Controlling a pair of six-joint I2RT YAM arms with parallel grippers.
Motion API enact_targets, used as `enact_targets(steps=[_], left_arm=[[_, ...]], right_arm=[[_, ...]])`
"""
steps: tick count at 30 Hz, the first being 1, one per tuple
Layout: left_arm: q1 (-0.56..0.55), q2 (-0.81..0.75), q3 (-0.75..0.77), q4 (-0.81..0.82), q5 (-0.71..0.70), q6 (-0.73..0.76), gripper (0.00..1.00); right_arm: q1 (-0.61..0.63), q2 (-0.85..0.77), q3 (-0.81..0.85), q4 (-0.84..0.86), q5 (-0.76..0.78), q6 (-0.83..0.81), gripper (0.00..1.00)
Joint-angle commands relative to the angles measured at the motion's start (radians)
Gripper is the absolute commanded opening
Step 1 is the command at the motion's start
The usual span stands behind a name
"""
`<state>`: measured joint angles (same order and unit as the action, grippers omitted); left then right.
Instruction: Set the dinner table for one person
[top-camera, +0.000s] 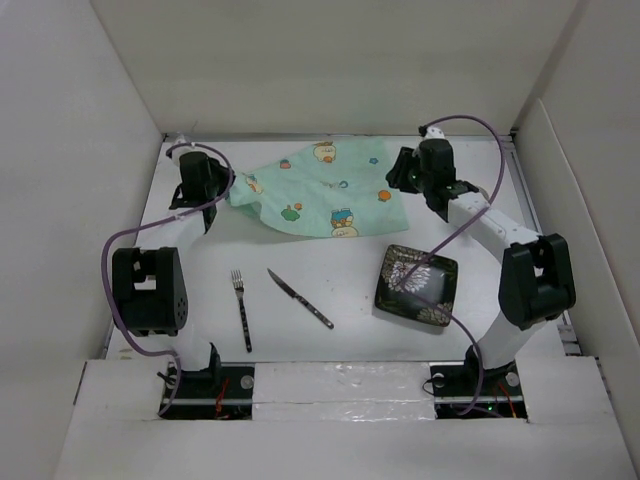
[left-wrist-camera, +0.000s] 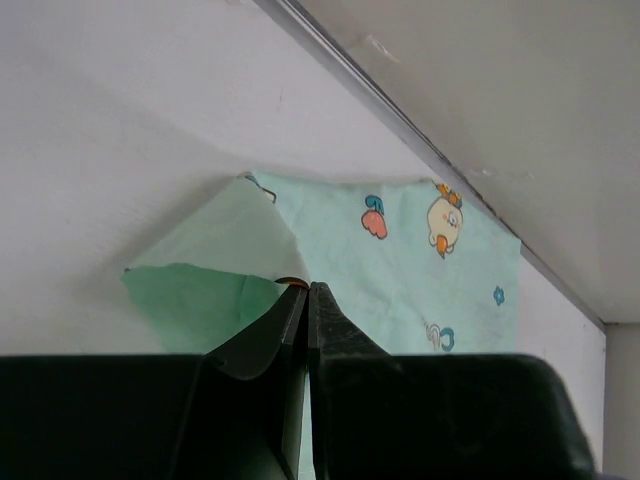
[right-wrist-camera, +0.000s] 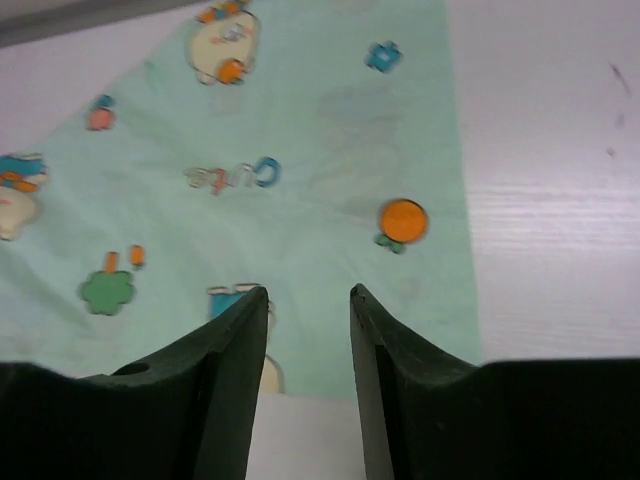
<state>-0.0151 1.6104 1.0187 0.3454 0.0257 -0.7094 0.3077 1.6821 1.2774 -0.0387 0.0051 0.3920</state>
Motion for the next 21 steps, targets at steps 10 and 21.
enact_targets(steps=[10,21], left_arm=[[0.026,-0.119,-0.022,-0.189,-0.17,0.05,0.47],[0.026,-0.287,-0.058,-0.462,-0.325,0.128,0.63]], right_arm=[[-0.085,0.022,-0.21,-0.041,0.021,0.011,0.45],[-0.085,0.019,-0.267,-0.047,0.003,-0.002,0.46]])
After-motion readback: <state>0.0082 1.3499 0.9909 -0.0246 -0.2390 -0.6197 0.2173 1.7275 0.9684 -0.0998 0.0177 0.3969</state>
